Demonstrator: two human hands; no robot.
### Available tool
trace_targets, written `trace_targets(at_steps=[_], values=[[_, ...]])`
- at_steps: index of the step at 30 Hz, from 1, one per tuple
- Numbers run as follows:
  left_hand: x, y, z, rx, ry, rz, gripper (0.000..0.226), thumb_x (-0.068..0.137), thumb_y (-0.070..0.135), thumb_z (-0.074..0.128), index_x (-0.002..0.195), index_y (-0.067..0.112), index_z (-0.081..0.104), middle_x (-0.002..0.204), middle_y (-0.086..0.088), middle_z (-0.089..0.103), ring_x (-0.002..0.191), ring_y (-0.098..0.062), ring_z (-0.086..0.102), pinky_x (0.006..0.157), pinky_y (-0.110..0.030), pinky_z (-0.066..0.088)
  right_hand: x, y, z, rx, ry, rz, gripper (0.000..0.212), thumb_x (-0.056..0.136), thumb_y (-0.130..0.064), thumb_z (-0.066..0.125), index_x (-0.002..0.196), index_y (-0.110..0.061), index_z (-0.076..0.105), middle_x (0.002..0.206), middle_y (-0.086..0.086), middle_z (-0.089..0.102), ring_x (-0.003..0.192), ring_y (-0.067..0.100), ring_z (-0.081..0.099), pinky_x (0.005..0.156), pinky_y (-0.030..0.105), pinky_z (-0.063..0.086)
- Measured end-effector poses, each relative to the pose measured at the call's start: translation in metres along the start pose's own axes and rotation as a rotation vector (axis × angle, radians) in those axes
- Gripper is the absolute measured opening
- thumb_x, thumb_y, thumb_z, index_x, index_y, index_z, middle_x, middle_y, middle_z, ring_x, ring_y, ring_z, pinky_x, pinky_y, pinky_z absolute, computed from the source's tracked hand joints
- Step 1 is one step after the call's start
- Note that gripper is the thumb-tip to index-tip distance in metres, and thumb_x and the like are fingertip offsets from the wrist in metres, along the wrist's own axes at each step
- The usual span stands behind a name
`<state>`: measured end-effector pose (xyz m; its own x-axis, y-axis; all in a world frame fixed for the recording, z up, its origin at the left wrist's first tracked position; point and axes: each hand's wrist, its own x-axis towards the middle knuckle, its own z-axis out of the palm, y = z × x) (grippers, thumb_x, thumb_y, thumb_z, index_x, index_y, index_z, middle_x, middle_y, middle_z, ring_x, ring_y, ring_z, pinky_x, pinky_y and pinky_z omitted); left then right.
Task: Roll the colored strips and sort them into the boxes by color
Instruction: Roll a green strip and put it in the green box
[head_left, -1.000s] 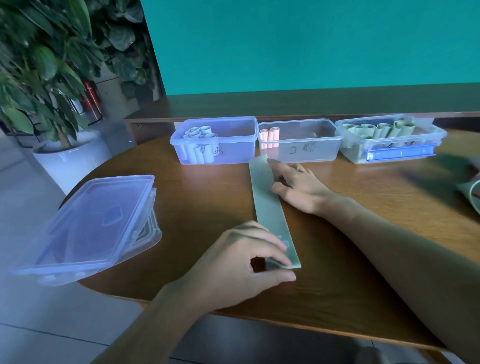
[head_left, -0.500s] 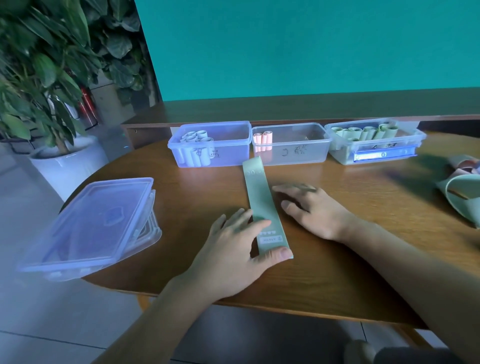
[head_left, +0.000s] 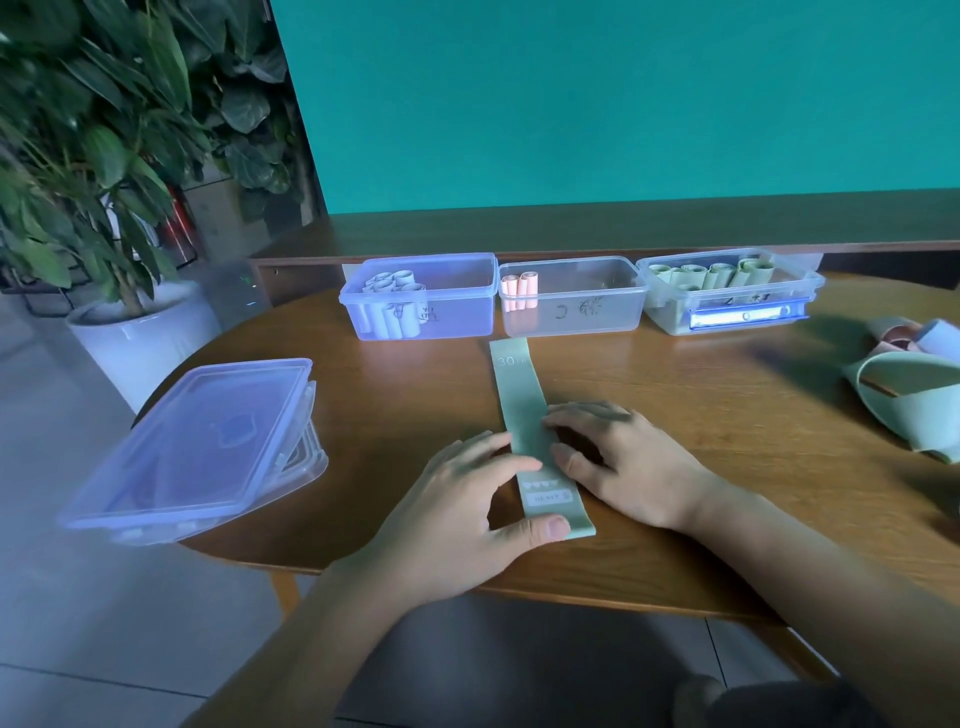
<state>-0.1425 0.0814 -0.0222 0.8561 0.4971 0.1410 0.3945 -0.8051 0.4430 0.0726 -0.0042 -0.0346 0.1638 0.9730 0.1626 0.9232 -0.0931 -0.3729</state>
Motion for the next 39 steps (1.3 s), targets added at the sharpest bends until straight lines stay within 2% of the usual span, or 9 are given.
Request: trace_targets(at_steps=[6, 10, 12, 16, 21, 26, 32, 36, 39], values=[[-0.012, -0.002, 0.000, -0.027, 0.004, 0.006, 0.075, 0.080, 0.083, 0.044, 0.145, 0.044, 0.043, 0.156, 0.029, 0.025, 0.146, 0.004, 0.017, 0.119, -0.028, 0.022, -0.014, 0.000, -0.002, 0.142, 0.051, 0.026, 0.062, 0.092, -0.064, 0.035, 0.141, -0.030, 0.053, 0.143, -0.015, 0.055, 0.131, 0.010, 0.053, 0.109, 0.035, 0.045], [-0.014, -0.001, 0.003, 0.044, 0.008, 0.048, 0.076, 0.082, 0.083, 0.042, 0.146, 0.042, 0.043, 0.157, 0.027, 0.028, 0.149, 0.001, 0.014, 0.123, -0.033, 0.019, -0.028, -0.005, -0.002, 0.170, 0.047, -0.028, 0.049, 0.097, -0.057, 0.044, 0.135, -0.031, 0.059, 0.137, -0.016, 0.059, 0.115, 0.010, 0.063, 0.094, 0.015, 0.045], [-0.016, -0.004, 0.004, -0.011, 0.059, 0.046, 0.073, 0.082, 0.082, 0.048, 0.143, 0.043, 0.047, 0.155, 0.026, 0.034, 0.145, 0.004, 0.022, 0.120, -0.033, 0.027, -0.037, -0.008, -0.003, 0.227, 0.083, -0.055, 0.043, 0.097, -0.058, 0.048, 0.130, -0.033, 0.063, 0.129, -0.020, 0.063, 0.100, 0.013, 0.068, 0.086, 0.018, 0.050], [-0.019, -0.008, 0.004, -0.133, 0.175, 0.103, 0.055, 0.079, 0.065, 0.070, 0.126, 0.037, 0.066, 0.132, 0.025, 0.057, 0.128, 0.003, 0.049, 0.105, -0.030, 0.047, -0.057, -0.014, -0.005, 0.334, 0.147, -0.158, 0.032, 0.092, -0.047, 0.067, 0.116, -0.026, 0.073, 0.117, -0.018, 0.069, 0.111, 0.004, 0.065, 0.097, 0.028, 0.051], [-0.022, -0.007, 0.007, -0.131, 0.197, 0.162, 0.034, 0.079, 0.050, 0.078, 0.105, 0.029, 0.077, 0.105, 0.022, 0.067, 0.107, -0.002, 0.061, 0.087, -0.027, 0.055, -0.069, -0.017, -0.007, 0.394, 0.067, -0.174, 0.029, 0.083, -0.048, 0.076, 0.102, -0.025, 0.075, 0.105, -0.015, 0.071, 0.106, 0.009, 0.068, 0.092, 0.034, 0.054], [-0.020, -0.006, 0.008, -0.128, 0.204, 0.195, 0.019, 0.083, 0.041, 0.078, 0.095, 0.026, 0.080, 0.100, 0.021, 0.070, 0.104, -0.004, 0.063, 0.085, -0.030, 0.056, -0.066, -0.017, -0.007, 0.382, 0.085, -0.227, 0.022, 0.086, -0.041, 0.073, 0.093, -0.021, 0.077, 0.098, -0.012, 0.072, 0.098, 0.011, 0.069, 0.088, 0.034, 0.054], [-0.018, -0.005, 0.008, -0.139, 0.224, 0.133, 0.019, 0.084, 0.040, 0.075, 0.094, 0.024, 0.081, 0.105, 0.019, 0.065, 0.108, -0.004, 0.060, 0.087, -0.019, 0.049, -0.061, -0.014, -0.004, 0.383, 0.066, -0.196, 0.018, 0.085, -0.041, 0.077, 0.090, -0.024, 0.076, 0.099, -0.011, 0.071, 0.099, 0.013, 0.068, 0.088, 0.033, 0.053], [-0.015, -0.004, 0.009, -0.159, 0.220, 0.075, 0.020, 0.085, 0.043, 0.074, 0.089, 0.024, 0.080, 0.110, 0.020, 0.061, 0.113, -0.005, 0.056, 0.089, -0.016, 0.045, -0.059, -0.013, -0.003, 0.351, 0.036, -0.118, 0.020, 0.086, -0.045, 0.073, 0.086, -0.025, 0.074, 0.112, -0.018, 0.062, 0.111, 0.004, 0.060, 0.093, 0.020, 0.045], [-0.012, 0.000, 0.009, -0.148, 0.159, -0.004, 0.015, 0.086, 0.040, 0.073, 0.088, 0.026, 0.076, 0.118, 0.021, 0.053, 0.122, 0.000, 0.043, 0.090, -0.005, 0.034, -0.055, -0.014, -0.004, 0.358, -0.031, -0.024, 0.012, 0.090, -0.041, 0.073, 0.085, -0.030, 0.074, 0.126, -0.023, 0.052, 0.123, -0.002, 0.048, 0.103, 0.025, 0.039]])
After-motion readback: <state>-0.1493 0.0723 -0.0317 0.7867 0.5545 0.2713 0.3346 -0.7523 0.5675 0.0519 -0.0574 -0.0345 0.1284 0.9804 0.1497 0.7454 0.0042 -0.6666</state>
